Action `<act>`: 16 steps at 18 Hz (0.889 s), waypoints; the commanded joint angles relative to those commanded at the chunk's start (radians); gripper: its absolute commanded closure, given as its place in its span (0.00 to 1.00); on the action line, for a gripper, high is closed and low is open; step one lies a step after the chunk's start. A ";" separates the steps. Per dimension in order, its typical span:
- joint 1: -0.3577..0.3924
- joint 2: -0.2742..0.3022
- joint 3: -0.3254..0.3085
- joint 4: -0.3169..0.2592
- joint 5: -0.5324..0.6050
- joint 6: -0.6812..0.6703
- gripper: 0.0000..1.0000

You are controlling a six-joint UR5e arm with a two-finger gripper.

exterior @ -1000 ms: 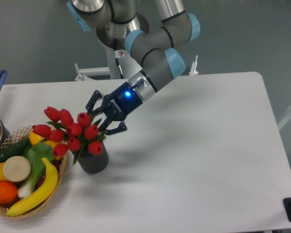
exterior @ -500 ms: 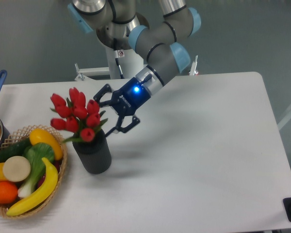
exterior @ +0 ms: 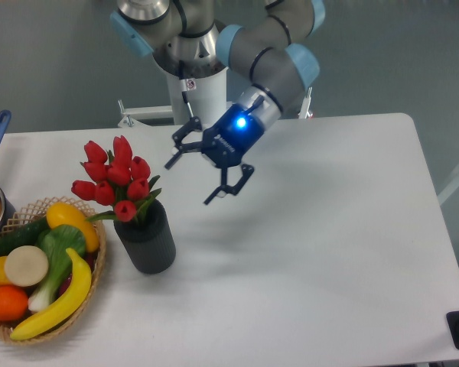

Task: Insert the flowers into the vase

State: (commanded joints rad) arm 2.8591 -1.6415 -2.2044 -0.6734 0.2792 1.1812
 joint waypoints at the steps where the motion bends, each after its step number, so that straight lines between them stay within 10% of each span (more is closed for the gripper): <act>1: 0.031 0.011 0.003 0.000 0.000 -0.002 0.00; 7: 0.155 -0.039 0.060 -0.002 0.070 -0.002 0.00; 16: 0.063 -0.092 0.193 0.000 0.663 -0.018 0.00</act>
State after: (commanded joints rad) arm 2.9225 -1.7334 -2.0112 -0.6734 0.9426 1.1627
